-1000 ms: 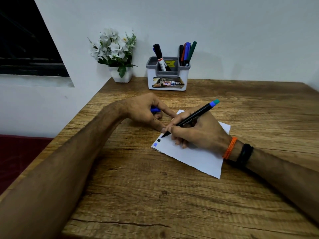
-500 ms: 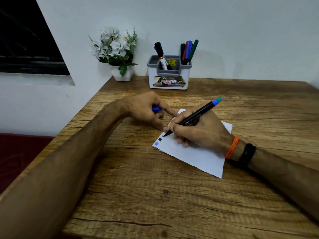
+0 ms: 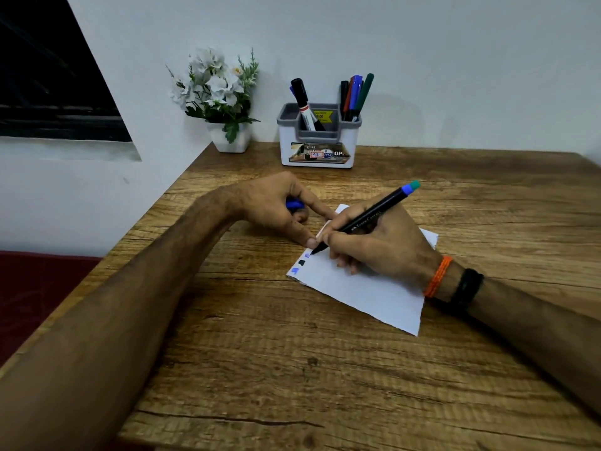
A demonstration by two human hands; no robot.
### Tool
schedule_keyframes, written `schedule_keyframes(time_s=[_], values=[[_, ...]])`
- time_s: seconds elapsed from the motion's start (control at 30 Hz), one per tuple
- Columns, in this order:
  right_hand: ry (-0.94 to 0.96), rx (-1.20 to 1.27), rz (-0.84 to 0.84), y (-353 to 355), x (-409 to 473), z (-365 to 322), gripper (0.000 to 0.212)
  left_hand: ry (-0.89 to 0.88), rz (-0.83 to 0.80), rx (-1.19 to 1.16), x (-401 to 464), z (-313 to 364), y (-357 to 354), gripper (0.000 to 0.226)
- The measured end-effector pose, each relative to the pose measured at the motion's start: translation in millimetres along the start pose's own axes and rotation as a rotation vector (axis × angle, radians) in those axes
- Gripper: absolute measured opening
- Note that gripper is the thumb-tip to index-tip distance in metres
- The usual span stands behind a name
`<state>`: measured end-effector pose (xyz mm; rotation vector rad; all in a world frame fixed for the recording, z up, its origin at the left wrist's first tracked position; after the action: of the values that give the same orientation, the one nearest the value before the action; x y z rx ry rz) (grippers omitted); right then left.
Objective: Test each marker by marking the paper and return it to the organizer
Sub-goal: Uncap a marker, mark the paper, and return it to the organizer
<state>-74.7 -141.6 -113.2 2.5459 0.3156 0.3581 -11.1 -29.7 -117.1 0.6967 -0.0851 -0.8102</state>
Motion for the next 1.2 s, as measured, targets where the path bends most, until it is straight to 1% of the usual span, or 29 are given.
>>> schedule_keyframes(time_s=[0.1,0.23,0.33,0.47,0.5,0.53,0.63,0.7,0.77,0.9,1.0,1.13,1.2], values=[[0.008,0.024,0.015,2.0,1.6,1.9,0.007,0.015,0.007,0.010,0.1,-0.9,0.9,0.048],[0.011,0.182,0.094,13.8,5.1,1.8,0.009,-0.002,0.042,-0.003,-2.7,1.8,2.6,0.047],[-0.021,0.313,0.110,25.5,10.6,3.2,0.014,-0.040,0.152,-0.035,-5.2,2.7,16.2,0.046],[-0.080,0.455,0.068,35.9,15.2,8.8,0.028,-0.077,0.308,-0.175,-5.7,4.5,27.6,0.028],[-0.095,0.459,0.062,37.7,15.7,10.9,0.033,-0.087,0.334,-0.210,-5.5,3.8,27.5,0.024],[-0.107,0.453,0.068,40.9,15.9,12.5,0.035,-0.100,0.353,-0.234,-4.3,4.0,27.0,0.021],[-0.125,0.426,0.133,50.0,16.3,16.5,0.024,-0.152,0.393,-0.246,-1.6,7.7,25.2,0.013],[-0.137,0.423,0.177,53.2,16.6,17.8,0.017,-0.188,0.432,-0.247,-2.2,11.8,25.5,0.014],[-0.142,0.402,0.199,55.0,16.4,19.1,0.012,-0.230,0.457,-0.300,-4.0,17.4,24.9,0.017],[-0.136,0.375,0.219,57.8,17.0,22.7,0.012,-0.275,0.486,-0.411,-6.3,21.2,25.8,0.018],[-0.131,0.379,0.204,56.8,18.6,24.6,0.015,-0.288,0.491,-0.434,-5.2,21.4,26.3,0.017],[-0.115,0.411,0.077,49.0,19.7,23.4,0.027,-0.306,0.487,-0.418,-5.2,24.5,24.7,0.020],[-0.112,0.408,0.094,49.3,20.0,23.2,0.022,-0.316,0.495,-0.475,-5.6,24.6,25.0,0.023]])
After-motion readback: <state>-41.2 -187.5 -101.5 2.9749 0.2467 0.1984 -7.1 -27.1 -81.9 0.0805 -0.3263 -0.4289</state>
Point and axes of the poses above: each hand's wrist, its own x-axis towards the middle knuckle, its own y-axis out of the back of the hand, z = x × y, the point moved 8 cm from there along x, towards the middle knuckle, and after that the axes turned 13 degrees about -x, right-handed, at the moved point
